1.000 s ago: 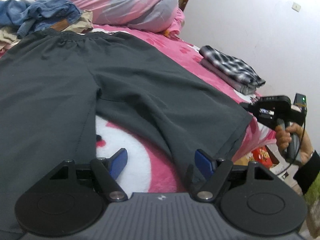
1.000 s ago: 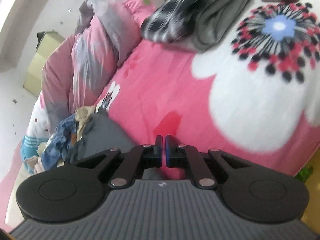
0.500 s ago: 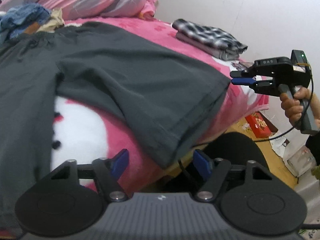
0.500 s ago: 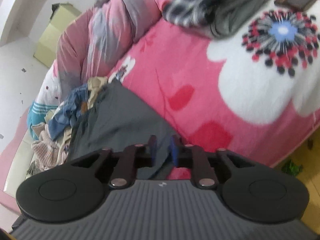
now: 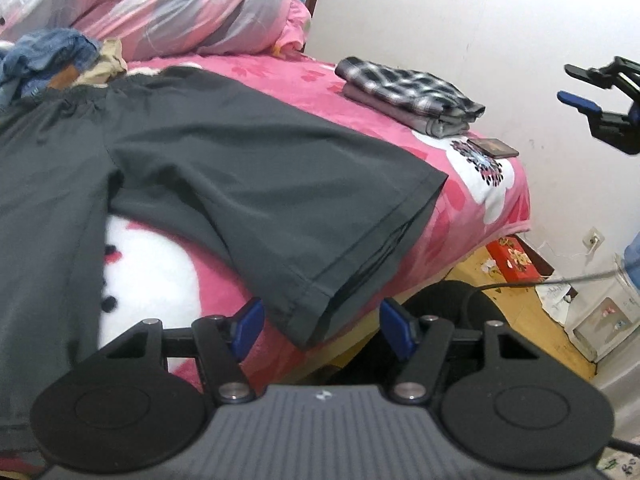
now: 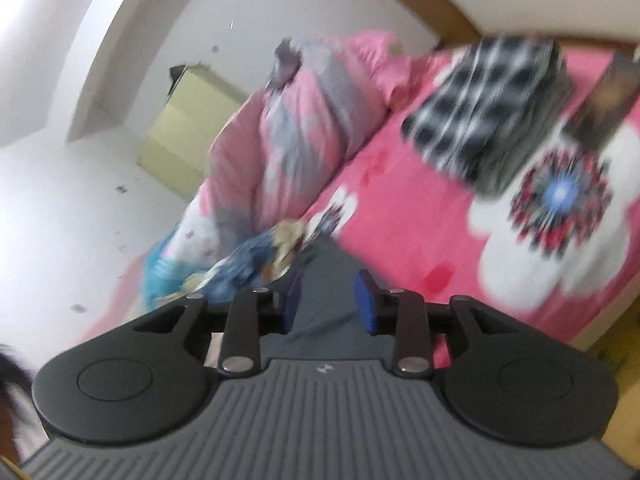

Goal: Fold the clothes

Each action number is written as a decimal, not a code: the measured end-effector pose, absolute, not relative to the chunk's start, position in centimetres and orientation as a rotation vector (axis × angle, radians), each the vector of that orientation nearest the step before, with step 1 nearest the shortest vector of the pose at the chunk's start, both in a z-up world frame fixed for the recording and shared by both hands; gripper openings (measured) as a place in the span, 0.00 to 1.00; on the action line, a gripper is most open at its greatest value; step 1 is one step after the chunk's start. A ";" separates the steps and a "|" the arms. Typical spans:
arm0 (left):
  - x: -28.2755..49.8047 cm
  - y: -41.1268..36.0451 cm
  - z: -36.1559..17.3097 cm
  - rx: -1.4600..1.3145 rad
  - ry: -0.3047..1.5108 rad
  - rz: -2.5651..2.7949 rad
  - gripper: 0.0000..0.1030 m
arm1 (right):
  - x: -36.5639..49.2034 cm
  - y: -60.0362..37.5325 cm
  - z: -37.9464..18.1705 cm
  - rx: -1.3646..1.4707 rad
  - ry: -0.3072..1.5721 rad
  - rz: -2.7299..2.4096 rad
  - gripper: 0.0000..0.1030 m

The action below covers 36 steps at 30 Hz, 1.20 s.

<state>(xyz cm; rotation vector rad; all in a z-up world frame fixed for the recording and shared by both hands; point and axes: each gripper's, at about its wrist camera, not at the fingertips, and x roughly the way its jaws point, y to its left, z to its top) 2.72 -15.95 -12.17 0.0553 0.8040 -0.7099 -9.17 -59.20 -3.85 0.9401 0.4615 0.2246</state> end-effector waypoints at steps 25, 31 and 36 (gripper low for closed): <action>1.9 -12.8 -13.8 0.001 0.794 -0.654 0.52 | 3.8 -39.8 -19.7 1.119 1.139 0.420 0.33; 1.9 -11.6 -14.1 -0.047 0.798 -0.667 0.52 | 4.6 -38.5 -20.5 1.128 1.125 0.413 0.31; 2.4 -10.0 -14.1 -0.141 0.803 -0.680 0.52 | 3.4 -38.8 -19.4 1.154 1.001 0.483 0.04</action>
